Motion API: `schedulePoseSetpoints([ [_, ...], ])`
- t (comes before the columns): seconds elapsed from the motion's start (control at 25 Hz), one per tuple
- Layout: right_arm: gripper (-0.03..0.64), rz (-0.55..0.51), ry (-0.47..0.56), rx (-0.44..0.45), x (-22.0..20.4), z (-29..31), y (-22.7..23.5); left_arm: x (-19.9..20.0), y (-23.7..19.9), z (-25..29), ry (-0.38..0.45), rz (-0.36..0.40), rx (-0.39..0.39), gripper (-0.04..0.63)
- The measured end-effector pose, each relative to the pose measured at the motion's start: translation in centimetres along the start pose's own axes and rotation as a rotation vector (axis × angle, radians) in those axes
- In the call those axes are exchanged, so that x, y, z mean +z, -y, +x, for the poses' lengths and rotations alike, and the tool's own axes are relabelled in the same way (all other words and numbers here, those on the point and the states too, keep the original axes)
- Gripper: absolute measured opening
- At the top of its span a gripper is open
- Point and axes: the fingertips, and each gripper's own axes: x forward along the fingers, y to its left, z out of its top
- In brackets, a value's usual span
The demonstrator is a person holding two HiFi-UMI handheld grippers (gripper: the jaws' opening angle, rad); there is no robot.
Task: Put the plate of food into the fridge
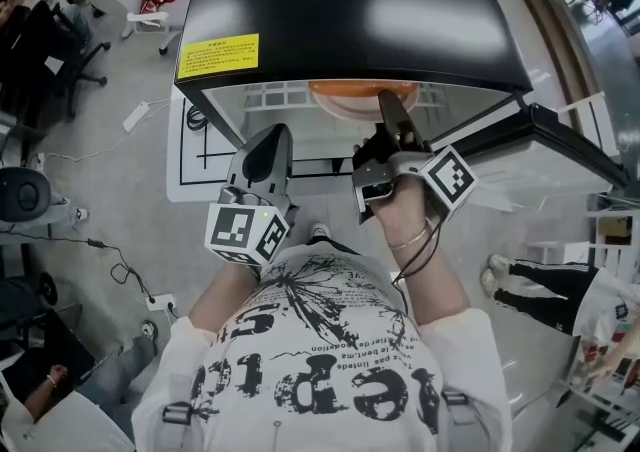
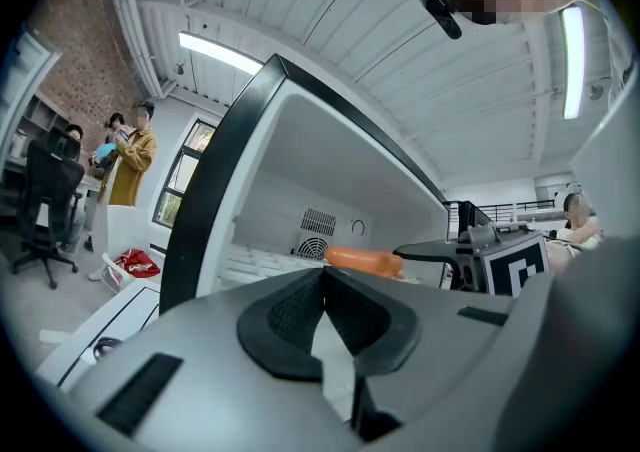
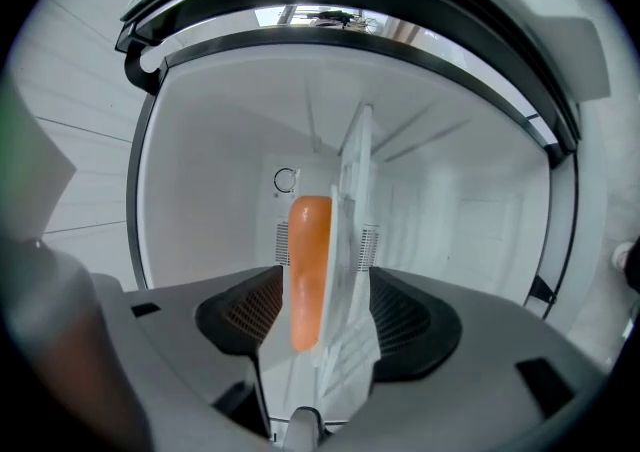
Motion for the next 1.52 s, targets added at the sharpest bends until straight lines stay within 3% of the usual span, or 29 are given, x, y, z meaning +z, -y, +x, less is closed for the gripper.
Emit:
schedulePoseSetpoints([
  [0.2, 0.247, -0.001, 0.009, -0.007, 0.1, -1.4, 1.0, -0.2, 0.2, -0.4, -0.003, -0.01, -0.006, 0.008],
  [0.28, 0.247, -0.081, 0.011, 0.013, 0.0, -2.3, 0.7, -0.1, 0.3, -0.7, 0.001, -0.011, -0.009, 0.008],
  [0.4, 0.246, -0.284, 0.004, 0.057, -0.7, -4.0, -0.3, 0.4, 0.6, -1.3, 0.013, -0.006, -0.018, 0.008],
  [0.52, 0.241, -0.382, -0.017, 0.102, -2.4, -5.6, -0.8, 1.1, 1.1, -2.1, 0.025, -0.001, -0.035, 0.008],
  [0.64, 0.041, -0.453, -0.023, 0.039, -3.8, -7.0, -0.1, 1.6, 1.8, -3.2, 0.03, 0.004, -0.057, 0.008],
  [0.68, 0.002, -0.478, -0.02, 0.02, -4.1, -7.5, 0.0, 1.6, 2.0, -3.5, 0.029, 0.006, -0.066, 0.008],
  [0.8, 0.002, -0.569, -0.009, 0.029, -5.2, -8.6, -0.5, 1.5, 2.5, -4.6, 0.025, 0.014, -0.087, 0.008],
  [0.88, 0.002, -0.683, -0.004, 0.044, -6.1, -9.3, -1.3, 1.4, 2.7, -5.4, 0.018, 0.013, -0.093, 0.008],
  [1.08, 0.002, -1.136, 0.058, 0.076, -8.1, -11.3, -3.7, 1.4, 3.5, -6.9, 0.005, 0.025, -0.109, 0.008],
  [1.2, 0.002, -1.34, 0.1, 0.093, -9.3, -12.5, -4.6, 1.7, 4.0, -7.8, 0.011, 0.037, -0.118, 0.008],
  [1.32, 0.002, -1.444, 0.118, 0.102, -10.7, -13.6, -4.8, 1.9, 4.5, -8.9, 0.018, 0.055, -0.127, 0.008],
  [1.52, 0.002, -1.509, 0.125, 0.089, -12.5, -14.9, -4.1, 1.3, 5.1, -10.5, 0.012, 0.071, -0.139, 0.008],
])
